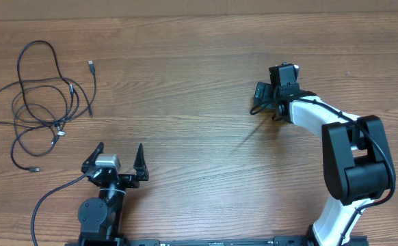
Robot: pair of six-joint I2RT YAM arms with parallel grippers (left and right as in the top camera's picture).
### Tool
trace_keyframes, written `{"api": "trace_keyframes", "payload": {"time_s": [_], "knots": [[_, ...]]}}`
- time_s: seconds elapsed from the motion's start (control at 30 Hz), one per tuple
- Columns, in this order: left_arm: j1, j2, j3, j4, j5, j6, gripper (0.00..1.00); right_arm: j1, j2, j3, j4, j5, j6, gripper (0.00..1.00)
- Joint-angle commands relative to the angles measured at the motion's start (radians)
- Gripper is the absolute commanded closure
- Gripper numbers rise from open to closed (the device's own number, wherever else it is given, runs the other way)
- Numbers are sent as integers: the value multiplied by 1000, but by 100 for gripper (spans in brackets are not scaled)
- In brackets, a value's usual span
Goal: Untangle cables
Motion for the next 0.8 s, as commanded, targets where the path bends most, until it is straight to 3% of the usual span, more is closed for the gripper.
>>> {"api": "trace_keyframes", "payload": {"time_s": [0.0, 0.77], "knots": [[10, -6, -3, -2, 3, 16, 1, -5, 125, -79, -41, -171, 50, 0], [10, -6, -3, -2, 3, 16, 0, 0, 69, -79, -27, -171, 50, 0]]}}
